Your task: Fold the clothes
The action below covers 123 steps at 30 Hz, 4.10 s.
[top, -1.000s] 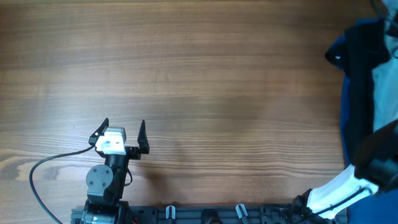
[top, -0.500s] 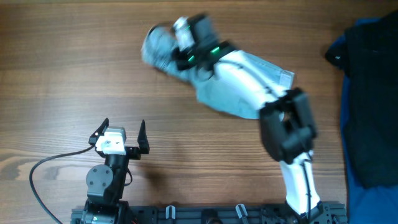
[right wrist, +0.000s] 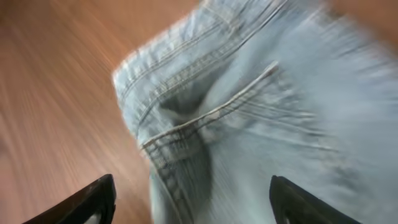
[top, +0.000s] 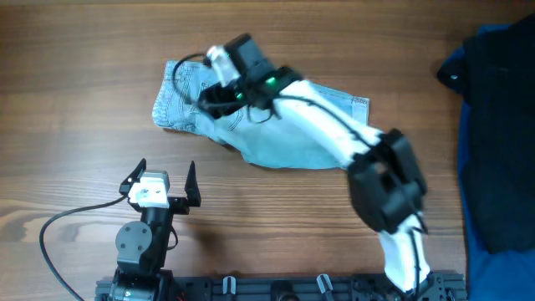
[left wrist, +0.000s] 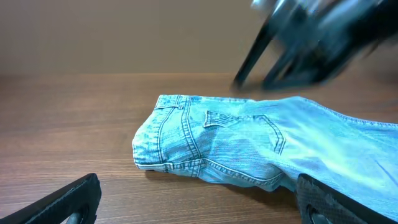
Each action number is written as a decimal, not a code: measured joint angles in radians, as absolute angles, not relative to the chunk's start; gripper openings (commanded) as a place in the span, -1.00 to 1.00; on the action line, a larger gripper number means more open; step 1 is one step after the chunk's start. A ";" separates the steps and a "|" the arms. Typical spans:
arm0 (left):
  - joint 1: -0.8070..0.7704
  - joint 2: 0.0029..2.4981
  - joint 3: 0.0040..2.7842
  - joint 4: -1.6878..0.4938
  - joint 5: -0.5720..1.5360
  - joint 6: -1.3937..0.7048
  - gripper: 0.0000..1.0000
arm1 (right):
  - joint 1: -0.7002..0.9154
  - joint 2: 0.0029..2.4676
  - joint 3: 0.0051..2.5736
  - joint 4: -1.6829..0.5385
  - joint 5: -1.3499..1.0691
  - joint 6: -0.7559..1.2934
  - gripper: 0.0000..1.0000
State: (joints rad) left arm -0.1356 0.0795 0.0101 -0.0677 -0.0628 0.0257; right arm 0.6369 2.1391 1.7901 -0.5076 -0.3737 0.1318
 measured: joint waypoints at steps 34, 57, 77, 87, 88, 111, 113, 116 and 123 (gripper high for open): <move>-0.136 1.247 1.317 -0.731 0.036 0.036 1.00 | 0.144 1.898 1.590 -1.135 -0.182 0.143 -0.85; -0.138 1.884 1.352 -0.770 0.027 -0.043 -0.59 | 0.150 2.035 1.330 -0.644 -0.009 0.303 -0.90; -0.144 1.991 1.392 -0.831 0.094 -0.115 -0.69 | 0.024 2.084 1.360 -0.267 -0.066 0.104 -0.47; -0.143 1.836 1.485 -0.744 0.060 -0.115 -0.51 | -0.003 1.761 1.341 -0.752 -0.079 0.220 -0.91; -0.143 1.838 1.485 -0.728 0.054 -0.115 -0.37 | -0.003 1.772 1.299 -0.720 -0.086 0.224 -0.92; 0.014 2.010 1.486 -0.500 0.039 -0.118 0.45 | -0.003 1.855 1.082 -0.519 -0.157 0.250 -0.74; 0.016 2.061 1.486 -0.491 0.039 -0.118 0.47 | -0.003 1.854 1.082 -0.518 -0.158 0.250 -0.74; 0.016 2.108 1.486 -0.463 0.039 -0.118 0.48 | -0.003 1.854 1.082 -0.518 -0.161 0.250 -0.72; 0.017 2.115 1.486 -0.429 0.060 -0.119 0.55 | -0.003 1.854 1.082 -0.517 -0.161 0.250 -0.71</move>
State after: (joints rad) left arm 0.0166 2.1151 1.4860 -0.4290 0.0597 -0.1188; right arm -0.0029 1.8542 1.0821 -0.5175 -0.1612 0.2504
